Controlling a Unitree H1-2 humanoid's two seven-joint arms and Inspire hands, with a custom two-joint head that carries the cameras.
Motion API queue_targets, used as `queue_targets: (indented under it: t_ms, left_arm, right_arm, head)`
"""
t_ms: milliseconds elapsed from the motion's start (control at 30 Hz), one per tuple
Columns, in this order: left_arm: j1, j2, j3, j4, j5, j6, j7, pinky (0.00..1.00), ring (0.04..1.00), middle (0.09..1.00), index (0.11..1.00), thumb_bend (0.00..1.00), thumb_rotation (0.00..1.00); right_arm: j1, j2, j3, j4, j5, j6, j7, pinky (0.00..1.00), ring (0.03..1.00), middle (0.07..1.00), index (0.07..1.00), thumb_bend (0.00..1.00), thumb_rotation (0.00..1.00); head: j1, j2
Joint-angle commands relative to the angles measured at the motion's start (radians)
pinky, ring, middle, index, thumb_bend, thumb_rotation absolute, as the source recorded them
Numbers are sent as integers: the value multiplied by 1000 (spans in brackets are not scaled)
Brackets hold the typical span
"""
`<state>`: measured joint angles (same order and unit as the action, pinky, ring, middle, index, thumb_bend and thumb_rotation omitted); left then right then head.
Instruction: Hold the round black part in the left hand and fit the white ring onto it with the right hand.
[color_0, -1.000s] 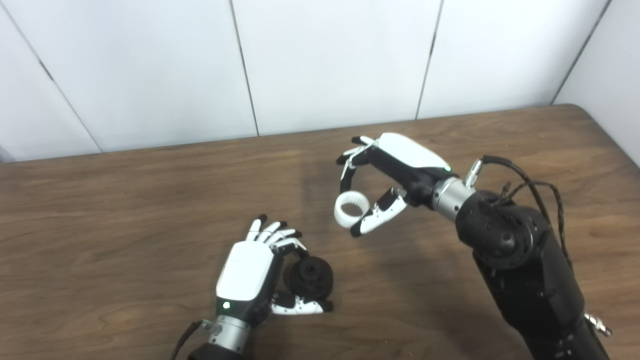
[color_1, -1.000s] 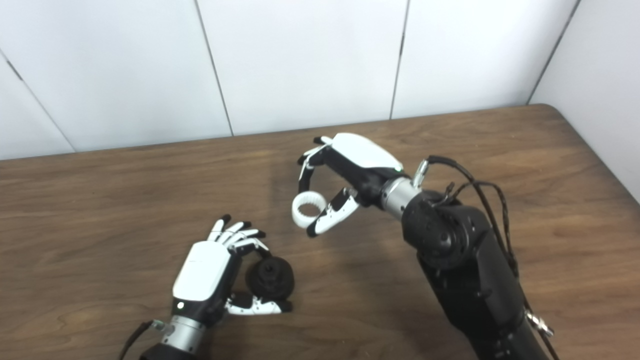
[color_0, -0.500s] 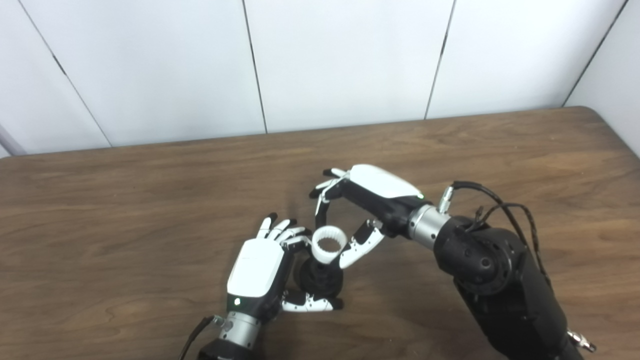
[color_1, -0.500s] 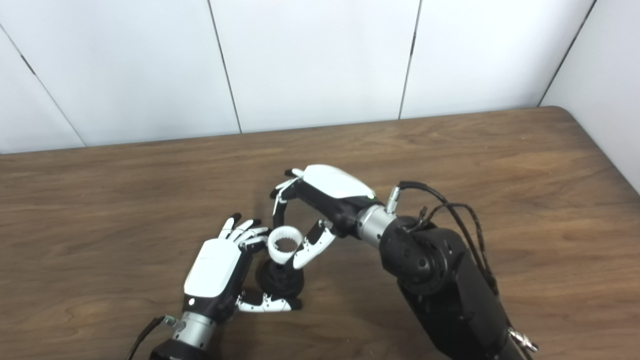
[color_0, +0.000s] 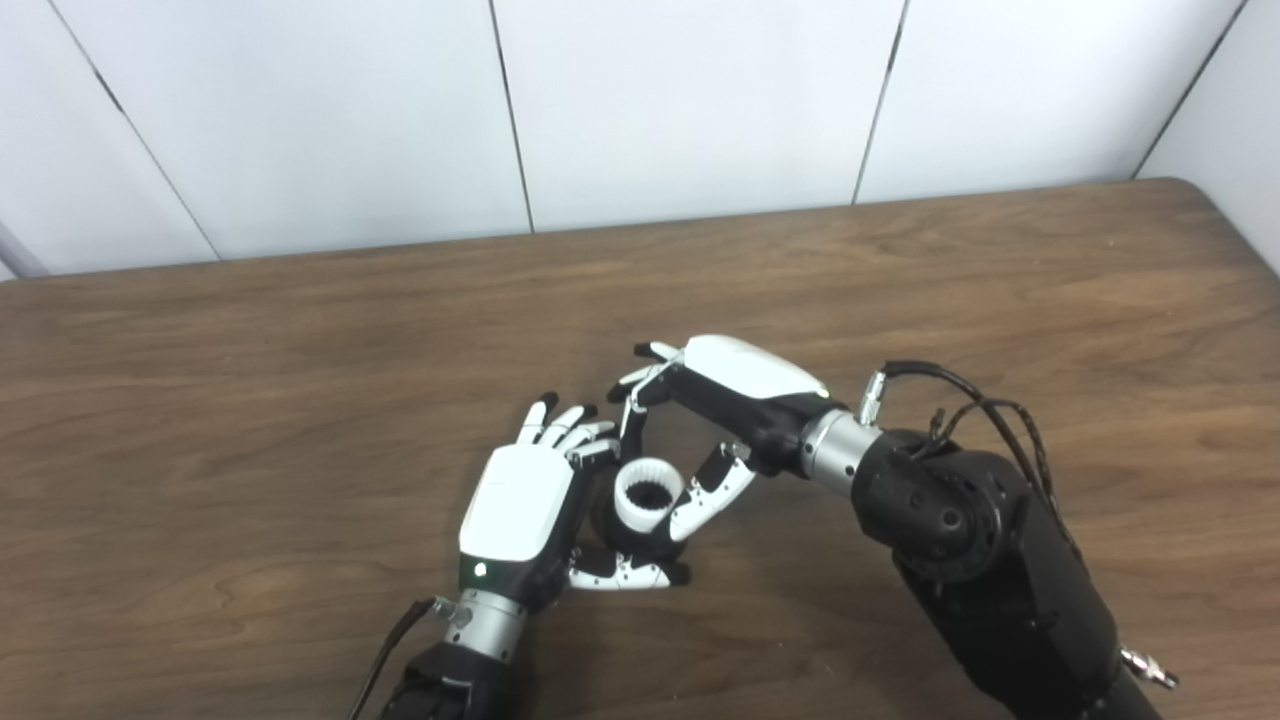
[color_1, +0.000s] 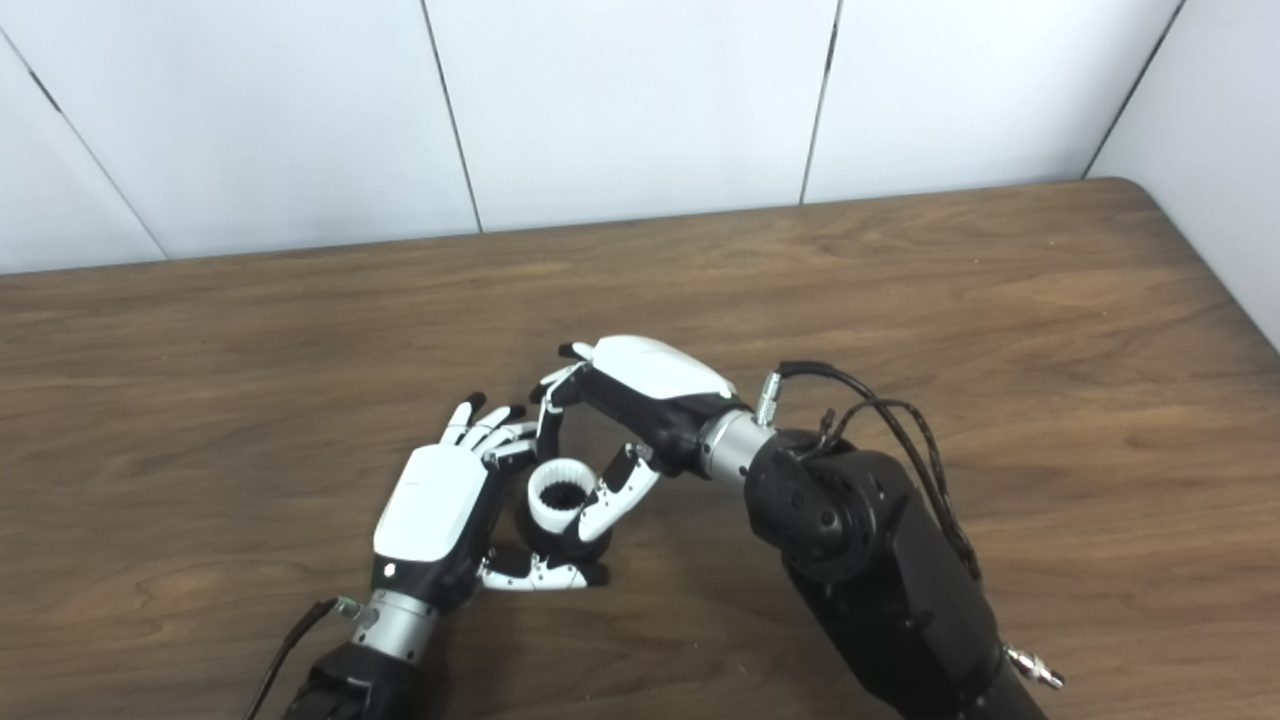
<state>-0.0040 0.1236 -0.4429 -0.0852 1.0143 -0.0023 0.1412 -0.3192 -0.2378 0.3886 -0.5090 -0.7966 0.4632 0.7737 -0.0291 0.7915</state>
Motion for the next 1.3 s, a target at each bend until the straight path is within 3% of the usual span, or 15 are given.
queue_targets:
  t_ms: [0, 500, 1267]
  left_arm:
    - [15, -9, -8, 3, 6, 4, 12, 1000, 888, 784, 484, 525, 56]
    - [14, -10, -12, -2, 11, 7, 12, 1000, 888, 784, 484, 525, 56]
    - [11, -14, -20, -7, 20, 16, 17, 1000, 881, 783, 485, 524, 54]
  right_arm:
    - [-22, -3, -3, -7, 1, -26, -34, 1000, 1000, 841, 484, 522, 131]
    - [-14, -3, -17, 32, 17, -77, -124, 1000, 1000, 847, 484, 523, 132]
    - [-1, -1, 16, 35, 2, -50, -112, 1000, 995, 848, 484, 522, 131]
  head:
    - [-1, 1]
    - [0, 1]
    - [2, 1]
